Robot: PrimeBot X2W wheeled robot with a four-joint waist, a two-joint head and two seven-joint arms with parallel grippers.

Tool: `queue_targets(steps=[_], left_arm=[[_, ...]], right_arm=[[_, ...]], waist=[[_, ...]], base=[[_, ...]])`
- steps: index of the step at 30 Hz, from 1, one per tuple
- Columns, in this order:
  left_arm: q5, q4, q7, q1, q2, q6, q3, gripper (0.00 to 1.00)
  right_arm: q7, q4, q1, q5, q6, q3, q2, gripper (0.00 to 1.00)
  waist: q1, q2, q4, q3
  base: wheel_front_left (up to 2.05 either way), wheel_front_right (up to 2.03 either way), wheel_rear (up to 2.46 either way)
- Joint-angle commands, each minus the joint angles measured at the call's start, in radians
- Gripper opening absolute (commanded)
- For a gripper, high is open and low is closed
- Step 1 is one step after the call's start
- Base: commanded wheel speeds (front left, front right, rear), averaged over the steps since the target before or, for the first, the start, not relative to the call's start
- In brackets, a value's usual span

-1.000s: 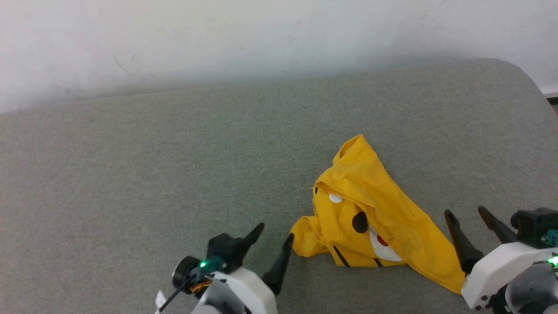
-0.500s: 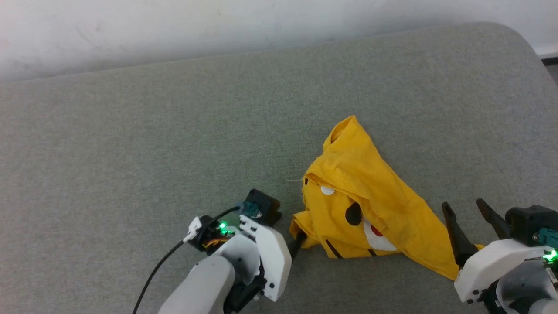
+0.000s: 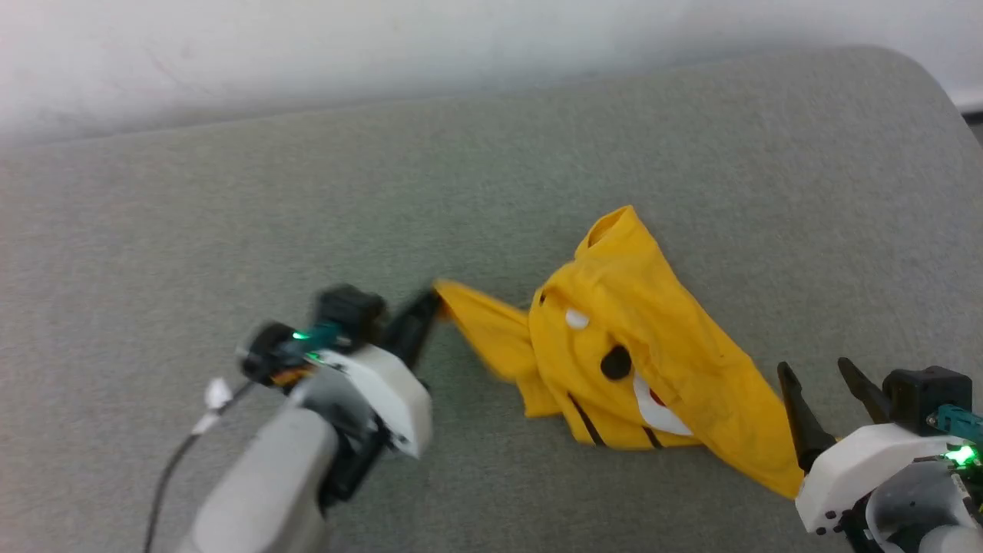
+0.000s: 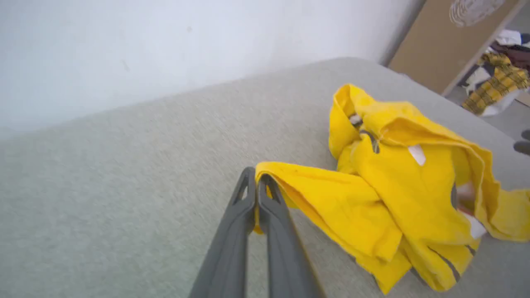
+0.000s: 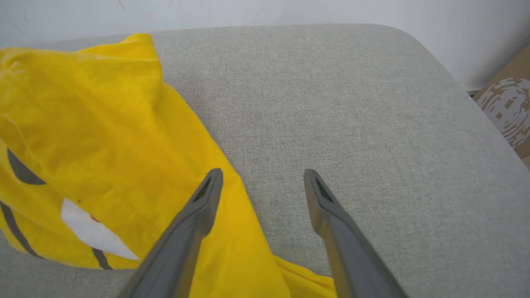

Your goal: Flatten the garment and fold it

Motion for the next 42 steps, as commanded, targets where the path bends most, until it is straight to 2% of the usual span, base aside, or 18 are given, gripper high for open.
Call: queue_targets(steps=[1,6,11,15,19,22,23,24,29,35,38,42], left_arm=[[0.014,-0.028,-0.072,-0.023,0.021,0.028,0.041,0.00],[0.038,-0.136,-0.258,-0.017,0.070,0.108,0.156,0.00],[0.036,-0.223,-0.297,0.074,0.114,0.192,0.262,0.00],[0.021,-0.230,-0.299,0.204,0.141,0.252,0.320,0.00],[-0.022,-0.195,-0.260,0.344,0.130,0.279,0.330,0.00],[-0.055,-0.142,-0.178,0.417,0.114,0.253,0.282,0.00],[-0.065,-0.124,-0.154,0.428,0.110,0.236,0.263,0.09],[-0.071,-0.113,-0.146,0.430,0.105,0.227,0.255,1.00],[-0.037,-0.132,-0.273,0.379,0.082,0.215,0.260,1.00],[0.007,-0.187,-0.312,0.353,0.045,0.216,0.294,1.00],[0.018,-0.196,-0.313,0.353,0.032,0.209,0.294,1.00],[0.039,-0.204,-0.313,0.353,-0.002,0.192,0.296,1.00]], right_arm=[[-0.003,0.001,-0.006,-0.008,-0.001,0.000,-0.001,1.00],[0.004,0.000,0.002,-0.004,-0.001,0.019,0.000,1.00],[0.008,0.006,0.018,-0.002,-0.001,0.026,0.004,1.00],[0.011,0.012,0.025,-0.001,-0.001,0.035,0.005,1.00],[0.013,0.018,0.027,0.000,-0.001,0.044,0.006,1.00],[0.014,0.022,0.029,0.000,-0.001,0.050,0.005,1.00],[0.014,0.022,0.028,0.000,-0.001,0.056,0.003,1.00],[0.014,0.020,0.028,0.000,-0.001,0.062,0.000,1.00],[0.039,-0.013,0.023,0.020,-0.001,0.135,-0.038,1.00],[0.145,-0.048,-0.027,0.085,-0.001,0.339,-0.123,1.00],[0.187,-0.026,-0.059,0.091,-0.001,0.391,-0.147,1.00],[0.278,0.080,-0.122,0.089,-0.001,0.456,-0.173,1.00]], waist=[[-0.0002,0.0000,0.057,-0.058],[-0.0002,0.0000,0.104,-0.091],[-0.0002,0.0000,0.147,-0.106],[-0.0002,0.0000,0.169,-0.113],[-0.0002,0.0000,0.187,-0.119],[-0.0002,0.0000,0.202,-0.126],[-0.0002,0.0000,0.207,-0.129],[-0.0002,0.0000,0.213,-0.132],[-0.0002,0.0000,0.247,-0.152],[-0.0002,0.0000,0.283,-0.164],[-0.0002,0.0000,0.301,-0.161],[-0.0002,0.0000,0.339,-0.148]], base=[[0.00,0.00,0.00],[0.00,0.00,0.00],[0.00,0.00,0.00],[0.00,0.00,0.00],[0.00,0.00,0.00],[0.00,0.00,0.00],[0.00,0.00,0.00],[0.00,0.00,0.00],[0.00,0.00,0.00],[0.00,0.00,0.00],[0.00,0.00,0.00],[0.00,0.00,0.00]])
